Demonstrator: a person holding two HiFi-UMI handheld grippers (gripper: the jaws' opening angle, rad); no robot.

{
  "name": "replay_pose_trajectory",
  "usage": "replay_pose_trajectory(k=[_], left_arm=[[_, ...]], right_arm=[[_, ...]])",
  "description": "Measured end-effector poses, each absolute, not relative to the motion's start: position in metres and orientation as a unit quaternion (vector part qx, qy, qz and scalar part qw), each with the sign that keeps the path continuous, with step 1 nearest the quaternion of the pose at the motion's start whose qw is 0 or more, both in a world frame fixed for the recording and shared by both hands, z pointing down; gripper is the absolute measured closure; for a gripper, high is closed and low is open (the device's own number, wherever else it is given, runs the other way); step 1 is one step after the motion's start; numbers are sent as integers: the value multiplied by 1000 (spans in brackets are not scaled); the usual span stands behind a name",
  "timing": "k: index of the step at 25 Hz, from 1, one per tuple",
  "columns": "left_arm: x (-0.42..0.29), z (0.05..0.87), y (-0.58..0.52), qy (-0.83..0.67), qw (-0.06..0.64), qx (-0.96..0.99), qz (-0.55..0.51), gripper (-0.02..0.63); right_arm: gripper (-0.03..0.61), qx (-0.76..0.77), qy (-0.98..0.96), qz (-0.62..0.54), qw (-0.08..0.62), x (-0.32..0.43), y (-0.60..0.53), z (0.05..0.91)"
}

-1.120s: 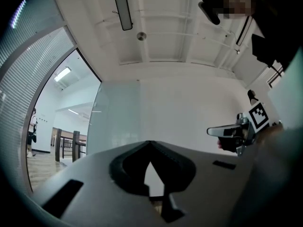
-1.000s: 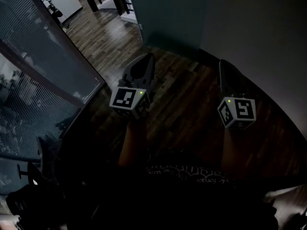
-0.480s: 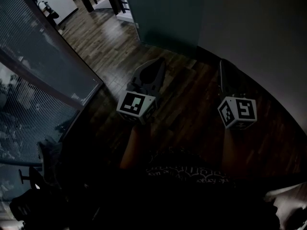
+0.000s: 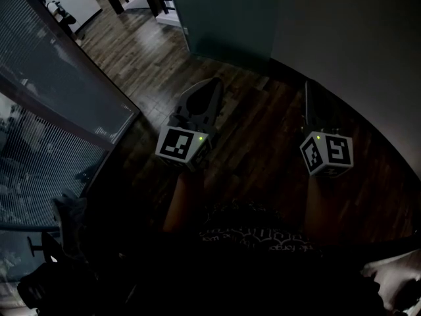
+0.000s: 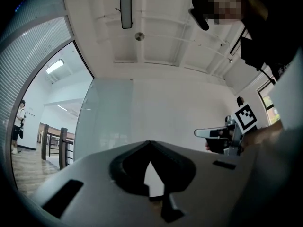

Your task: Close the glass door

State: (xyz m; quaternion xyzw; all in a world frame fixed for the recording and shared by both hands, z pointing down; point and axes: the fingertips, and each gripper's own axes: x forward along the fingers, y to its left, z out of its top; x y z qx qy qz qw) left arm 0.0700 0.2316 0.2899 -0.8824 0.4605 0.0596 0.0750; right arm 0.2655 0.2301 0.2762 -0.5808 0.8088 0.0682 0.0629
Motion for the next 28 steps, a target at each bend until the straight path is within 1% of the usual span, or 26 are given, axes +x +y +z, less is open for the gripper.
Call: replay_pose_trajectory(k=[7, 13, 28], left_arm=[[61, 295, 229, 445, 78, -890, 66, 612], [71, 293, 216, 438, 75, -894, 58, 612], [112, 295, 123, 457, 80, -885, 49, 612]], right_arm=[[575, -581, 809, 74, 50, 252, 231, 283], [575, -581, 809, 76, 45, 258, 220, 281], [575, -557, 826, 75, 47, 289, 114, 289]])
